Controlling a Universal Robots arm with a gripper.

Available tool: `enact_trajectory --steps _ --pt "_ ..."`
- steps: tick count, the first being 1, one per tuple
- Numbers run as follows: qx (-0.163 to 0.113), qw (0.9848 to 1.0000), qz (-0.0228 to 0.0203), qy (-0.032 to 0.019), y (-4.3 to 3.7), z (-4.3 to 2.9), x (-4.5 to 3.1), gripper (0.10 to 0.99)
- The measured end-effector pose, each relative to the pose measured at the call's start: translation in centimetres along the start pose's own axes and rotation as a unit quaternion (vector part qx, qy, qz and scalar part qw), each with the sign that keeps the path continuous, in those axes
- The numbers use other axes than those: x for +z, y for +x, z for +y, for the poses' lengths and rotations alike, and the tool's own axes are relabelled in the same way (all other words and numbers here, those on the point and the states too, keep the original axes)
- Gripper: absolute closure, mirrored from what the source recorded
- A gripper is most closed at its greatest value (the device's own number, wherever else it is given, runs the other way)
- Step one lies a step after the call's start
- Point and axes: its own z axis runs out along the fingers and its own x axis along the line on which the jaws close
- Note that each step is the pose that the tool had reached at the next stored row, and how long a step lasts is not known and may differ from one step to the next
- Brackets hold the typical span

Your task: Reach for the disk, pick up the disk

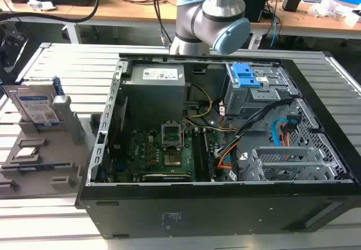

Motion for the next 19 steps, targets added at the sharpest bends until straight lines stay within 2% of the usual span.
enact_trajectory --steps 2,4,6,12,16,19 --pt "-0.002 1.0000 0.0001 0.0000 0.00 0.00 0.00 0.980" --pt "-0.019 0.9998 0.0007 0.0000 0.01 0.00 0.00 0.980" --pt "-0.039 0.9992 0.0015 0.0000 0.00 0.00 0.00 0.980" --pt "-0.067 0.9978 0.0026 0.0000 0.00 0.00 0.00 0.980" --pt "-0.094 0.9956 0.0036 0.0001 0.00 0.00 0.00 0.980" --pt "-0.118 0.9929 0.0045 0.0001 0.00 0.00 0.00 0.980"
